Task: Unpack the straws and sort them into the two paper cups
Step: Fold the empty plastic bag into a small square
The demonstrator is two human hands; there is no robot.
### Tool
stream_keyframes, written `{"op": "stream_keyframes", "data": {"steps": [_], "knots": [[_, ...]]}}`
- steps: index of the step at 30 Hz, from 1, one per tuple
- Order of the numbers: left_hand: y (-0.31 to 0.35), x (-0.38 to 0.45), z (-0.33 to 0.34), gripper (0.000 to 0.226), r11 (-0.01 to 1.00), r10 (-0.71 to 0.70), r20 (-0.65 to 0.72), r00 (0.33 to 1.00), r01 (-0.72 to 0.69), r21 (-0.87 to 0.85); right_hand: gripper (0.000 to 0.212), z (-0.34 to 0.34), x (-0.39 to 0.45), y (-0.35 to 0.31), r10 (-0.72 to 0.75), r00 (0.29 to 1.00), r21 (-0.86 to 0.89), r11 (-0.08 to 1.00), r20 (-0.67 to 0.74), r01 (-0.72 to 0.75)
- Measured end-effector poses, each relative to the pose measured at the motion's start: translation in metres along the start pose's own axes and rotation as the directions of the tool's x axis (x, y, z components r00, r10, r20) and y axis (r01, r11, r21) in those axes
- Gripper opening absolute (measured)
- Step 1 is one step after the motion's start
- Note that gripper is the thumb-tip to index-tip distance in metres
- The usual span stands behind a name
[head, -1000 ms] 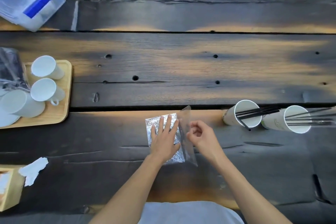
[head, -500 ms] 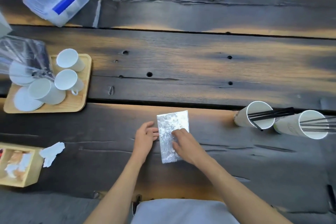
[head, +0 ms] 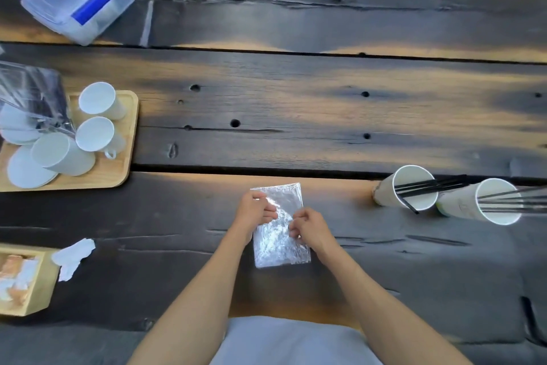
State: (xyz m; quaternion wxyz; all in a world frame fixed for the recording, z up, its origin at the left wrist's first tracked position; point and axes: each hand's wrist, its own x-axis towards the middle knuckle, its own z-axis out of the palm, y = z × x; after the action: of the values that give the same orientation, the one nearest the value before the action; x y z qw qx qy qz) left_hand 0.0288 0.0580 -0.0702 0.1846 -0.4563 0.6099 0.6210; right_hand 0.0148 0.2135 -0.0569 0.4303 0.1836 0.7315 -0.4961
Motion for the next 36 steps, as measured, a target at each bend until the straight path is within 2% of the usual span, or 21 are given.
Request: {"op": "stream_keyframes", "data": {"steps": [4, 5, 7, 8, 9, 11, 13, 15, 19, 21, 25, 27, 29, 31, 33, 36], "knots": [[0.004, 0.001, 0.004, 0.022, 1.000, -0.030, -0.032, 0.999, 0.030, -0.005, 0.018, -0.015, -0.001, 0.004, 0.086, 0.996, 0.085, 0.993, -0.034, -0.083], [0.004, 0.001, 0.008, 0.021, 0.998, -0.022, -0.071, 0.997, 0.026, 0.050, 0.019, -0.016, -0.001, 0.004, 0.095, 0.995, 0.080, 0.993, -0.033, -0.092], [0.005, 0.005, 0.016, 0.019, 0.951, 0.122, -0.186, 0.975, -0.061, 0.304, 0.019, -0.016, 0.000, 0.001, 0.098, 0.995, 0.064, 0.993, -0.030, -0.096], [0.007, 0.006, 0.021, 0.019, 0.907, 0.205, -0.157, 0.966, -0.126, 0.403, 0.020, -0.015, 0.001, 0.000, 0.099, 0.994, 0.048, 0.994, -0.034, -0.097], [0.011, 0.005, 0.028, 0.020, 0.866, 0.242, -0.046, 0.969, -0.195, 0.460, 0.021, -0.014, 0.001, -0.002, 0.099, 0.994, 0.027, 0.995, -0.038, -0.098], [0.015, 0.002, 0.046, 0.025, 0.803, 0.197, 0.242, 0.950, -0.298, 0.517, 0.021, -0.013, 0.003, -0.003, 0.095, 0.995, -0.008, 0.995, -0.034, -0.095], [0.017, 0.002, 0.057, 0.027, 0.751, 0.138, 0.350, 0.926, -0.329, 0.573, 0.024, -0.012, 0.002, -0.005, 0.121, 0.993, 0.003, 0.993, -0.013, -0.121], [0.023, 0.010, 0.062, 0.024, 0.771, 0.122, 0.336, 0.934, -0.302, 0.560, 0.024, -0.014, 0.003, -0.004, 0.140, 0.990, 0.030, 0.990, -0.013, -0.139], [0.046, 0.032, 0.053, 0.020, 0.879, 0.139, 0.157, 0.978, -0.195, 0.436, 0.023, -0.017, -0.006, 0.006, 0.162, 0.986, 0.053, 0.986, -0.045, -0.160], [0.055, 0.039, 0.047, 0.023, 0.902, 0.126, 0.125, 0.984, -0.166, 0.397, 0.021, -0.018, -0.012, 0.018, 0.136, 0.989, 0.019, 0.991, -0.052, -0.135], [0.057, 0.040, 0.047, 0.021, 0.894, 0.119, 0.129, 0.984, -0.163, 0.418, 0.021, -0.021, -0.019, 0.038, 0.159, 0.981, 0.032, 0.987, -0.115, -0.156], [0.053, 0.040, 0.049, 0.020, 0.874, 0.137, 0.122, 0.983, -0.178, 0.453, 0.017, -0.017, -0.017, 0.044, 0.131, 0.977, -0.022, 0.990, -0.170, -0.136], [0.047, 0.047, 0.049, 0.019, 0.808, 0.205, 0.155, 0.966, -0.256, 0.530, 0.007, -0.011, -0.016, 0.045, 0.056, 0.974, -0.115, 0.990, -0.221, -0.083], [0.044, 0.051, 0.046, 0.023, 0.684, 0.261, 0.251, 0.932, -0.362, 0.633, 0.007, -0.005, -0.015, 0.045, -0.006, 0.969, -0.296, 0.953, -0.246, -0.069], [0.049, 0.042, 0.040, 0.026, 0.485, 0.285, 0.363, 0.887, -0.461, 0.743, 0.008, -0.001, -0.017, 0.042, -0.046, 0.962, -0.475, 0.875, -0.270, -0.092], [0.055, 0.034, 0.029, 0.028, 0.181, 0.316, 0.507, 0.802, -0.576, 0.797, 0.013, -0.002, -0.017, 0.040, -0.108, 0.953, -0.595, 0.799, -0.282, -0.085]]}}
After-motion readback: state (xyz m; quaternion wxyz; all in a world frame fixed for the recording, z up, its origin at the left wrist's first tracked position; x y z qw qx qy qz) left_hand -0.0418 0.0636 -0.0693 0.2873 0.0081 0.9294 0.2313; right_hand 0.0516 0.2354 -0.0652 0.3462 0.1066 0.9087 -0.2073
